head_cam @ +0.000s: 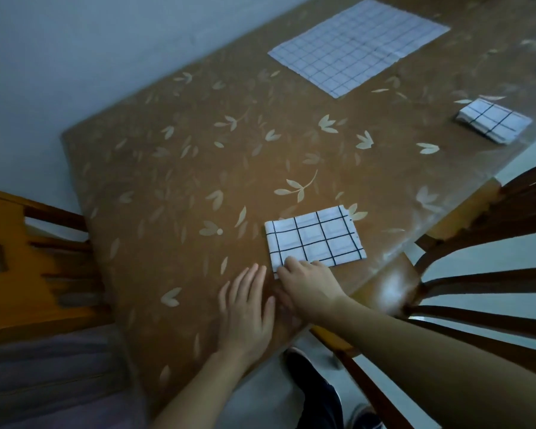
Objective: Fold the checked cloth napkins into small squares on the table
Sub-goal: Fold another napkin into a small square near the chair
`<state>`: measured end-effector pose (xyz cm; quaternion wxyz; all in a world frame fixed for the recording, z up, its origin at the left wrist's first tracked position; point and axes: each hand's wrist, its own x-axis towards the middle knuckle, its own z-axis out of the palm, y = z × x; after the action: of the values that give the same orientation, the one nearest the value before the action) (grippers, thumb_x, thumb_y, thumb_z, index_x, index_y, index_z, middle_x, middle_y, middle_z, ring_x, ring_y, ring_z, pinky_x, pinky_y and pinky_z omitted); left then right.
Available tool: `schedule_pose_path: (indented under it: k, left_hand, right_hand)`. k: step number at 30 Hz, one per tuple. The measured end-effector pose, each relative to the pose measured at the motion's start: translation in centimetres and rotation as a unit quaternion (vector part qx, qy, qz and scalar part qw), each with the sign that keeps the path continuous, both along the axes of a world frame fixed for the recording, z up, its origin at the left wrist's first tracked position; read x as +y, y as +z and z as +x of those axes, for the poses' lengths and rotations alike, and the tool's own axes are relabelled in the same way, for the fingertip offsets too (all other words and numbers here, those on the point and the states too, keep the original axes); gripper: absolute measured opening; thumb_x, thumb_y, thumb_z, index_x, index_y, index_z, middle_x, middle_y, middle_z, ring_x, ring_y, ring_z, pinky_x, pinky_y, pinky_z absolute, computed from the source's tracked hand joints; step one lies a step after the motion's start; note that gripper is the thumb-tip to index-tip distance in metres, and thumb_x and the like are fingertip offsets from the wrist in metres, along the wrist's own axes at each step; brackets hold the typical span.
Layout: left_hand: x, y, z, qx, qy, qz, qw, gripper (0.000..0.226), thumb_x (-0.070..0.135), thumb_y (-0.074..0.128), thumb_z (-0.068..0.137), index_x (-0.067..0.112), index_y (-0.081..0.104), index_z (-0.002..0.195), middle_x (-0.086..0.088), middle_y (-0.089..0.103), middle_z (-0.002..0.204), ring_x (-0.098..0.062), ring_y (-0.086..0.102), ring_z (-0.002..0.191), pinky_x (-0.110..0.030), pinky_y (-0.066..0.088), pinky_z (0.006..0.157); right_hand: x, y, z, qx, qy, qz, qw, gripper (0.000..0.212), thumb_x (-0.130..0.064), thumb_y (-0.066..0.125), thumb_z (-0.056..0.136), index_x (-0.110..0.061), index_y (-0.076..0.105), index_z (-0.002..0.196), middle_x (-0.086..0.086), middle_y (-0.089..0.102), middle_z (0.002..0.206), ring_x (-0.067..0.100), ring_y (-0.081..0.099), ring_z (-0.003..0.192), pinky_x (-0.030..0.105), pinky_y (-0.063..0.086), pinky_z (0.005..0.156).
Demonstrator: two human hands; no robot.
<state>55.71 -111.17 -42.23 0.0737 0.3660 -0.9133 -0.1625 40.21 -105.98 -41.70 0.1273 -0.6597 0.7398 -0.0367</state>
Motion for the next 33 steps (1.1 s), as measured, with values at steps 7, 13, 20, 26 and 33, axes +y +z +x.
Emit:
schedule_pose_path:
  k: [7,13,20,26,33]
  left_hand:
    - [1.1,1.1,3.7,-0.039,0.080,0.028,0.996,0.054,0.043,0.034,0.096,0.026,0.033,0.147,0.007,0.034,0.152,-0.012,0.025,0.140,-0.037,0.016,0.112]
    - [2.7,1.5,5.0,-0.010,0.095,0.038,0.995,0.055,0.036,0.051,0.093,0.028,0.036,0.145,0.008,0.037,0.150,-0.012,0.029,0.138,-0.036,0.023,0.109]
    - [1.9,1.8,4.2,-0.026,0.018,0.005,0.999,0.062,0.032,0.057,0.086,0.033,0.036,0.144,0.013,0.033,0.152,-0.007,0.019,0.144,-0.034,0.021,0.109]
    - [1.6,1.2,1.1,-0.036,-0.029,0.007,0.999,0.023,0.036,0.058,0.090,0.031,0.065,0.111,0.013,0.058,0.129,-0.014,0.042,0.132,-0.034,0.027,0.102]
    - [1.5,1.4,0.8,0.016,-0.036,0.117,0.992,0.015,0.028,0.054,0.094,0.022,0.068,0.094,0.006,0.068,0.092,-0.018,0.061,0.088,-0.036,0.048,0.074]
  right_hand:
    - [-4.0,1.1,0.9,0.155,0.059,0.061,0.984,0.019,-0.015,0.045,0.096,-0.013,0.059,0.109,0.005,0.065,0.104,0.024,0.067,0.088,0.030,0.035,0.055]
    - [-3.7,1.7,1.0,0.174,0.098,0.070,0.977,0.023,-0.012,0.042,0.097,-0.014,0.058,0.112,0.004,0.064,0.109,0.025,0.066,0.092,0.031,0.037,0.058]
    - [3.2,2.0,-1.5,0.048,0.215,0.022,0.975,0.023,-0.024,0.047,0.094,-0.021,0.049,0.117,0.001,0.054,0.112,0.025,0.059,0.076,0.033,0.038,0.050]
    - [8.1,2.0,-3.3,-0.110,0.126,-0.039,0.985,0.025,-0.043,0.026,0.100,-0.029,0.046,0.105,-0.010,0.054,0.100,0.008,0.047,0.063,0.031,0.048,0.052]
    - [8.0,0.7,-3.1,-0.177,0.005,0.023,0.984,0.065,-0.057,0.058,0.082,-0.032,0.036,0.137,-0.019,0.041,0.126,0.003,0.053,0.089,0.017,0.047,0.068]
